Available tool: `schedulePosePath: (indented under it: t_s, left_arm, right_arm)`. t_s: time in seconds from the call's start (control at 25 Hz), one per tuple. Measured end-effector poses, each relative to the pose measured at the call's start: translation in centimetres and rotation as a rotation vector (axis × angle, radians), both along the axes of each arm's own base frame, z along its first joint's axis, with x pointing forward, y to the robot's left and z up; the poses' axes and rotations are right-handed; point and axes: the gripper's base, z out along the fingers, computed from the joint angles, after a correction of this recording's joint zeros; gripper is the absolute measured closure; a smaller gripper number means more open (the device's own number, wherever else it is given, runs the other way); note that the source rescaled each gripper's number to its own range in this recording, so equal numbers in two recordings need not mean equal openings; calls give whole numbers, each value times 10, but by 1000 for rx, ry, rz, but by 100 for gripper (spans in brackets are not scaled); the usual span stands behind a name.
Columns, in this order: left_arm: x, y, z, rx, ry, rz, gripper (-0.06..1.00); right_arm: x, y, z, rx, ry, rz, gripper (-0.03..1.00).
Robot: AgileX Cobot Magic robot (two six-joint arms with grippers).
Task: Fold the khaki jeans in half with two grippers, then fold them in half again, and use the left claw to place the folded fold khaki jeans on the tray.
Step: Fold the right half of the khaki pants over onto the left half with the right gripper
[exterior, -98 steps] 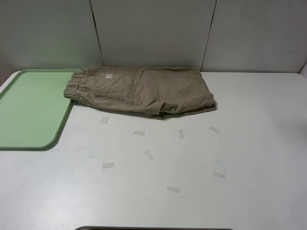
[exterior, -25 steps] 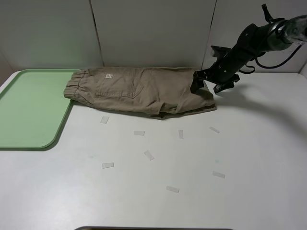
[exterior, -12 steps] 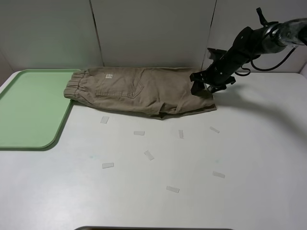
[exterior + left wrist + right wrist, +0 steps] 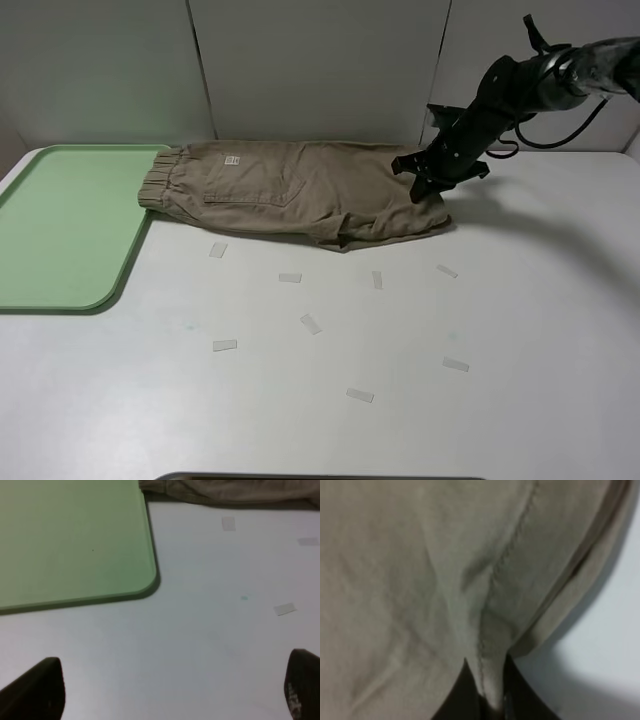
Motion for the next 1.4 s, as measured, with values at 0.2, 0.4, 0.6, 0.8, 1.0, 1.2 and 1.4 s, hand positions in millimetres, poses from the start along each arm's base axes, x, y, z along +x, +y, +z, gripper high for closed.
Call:
schedulePosePath:
  t_s: [0.2, 0.4, 0.6, 0.8, 1.0, 1.2, 1.4]
  left_arm:
    - [0, 0, 0, 0, 1, 0, 8]
    - [0, 0, 0, 0, 1, 0, 8]
    - [0, 0, 0, 0, 1, 0, 8]
    - [0, 0, 0, 0, 1, 0, 8]
    - [0, 0, 0, 0, 1, 0, 8]
    - [0, 0, 0, 0, 1, 0, 8]
    - [0, 0, 0, 0, 1, 0, 8]
  right_arm:
    - [-22, -1, 14, -67, 61, 66, 95]
    - [-47, -16, 32, -94, 71, 15, 95]
    - [-82, -46, 36, -117, 73, -71, 95]
    - [-111, -90, 38, -197, 96, -157, 95]
    - [-119, -142, 56, -315, 80, -342, 95]
    - [-123, -161, 69, -426, 60, -444, 95]
    - [-114, -121, 88, -436, -15, -354, 95]
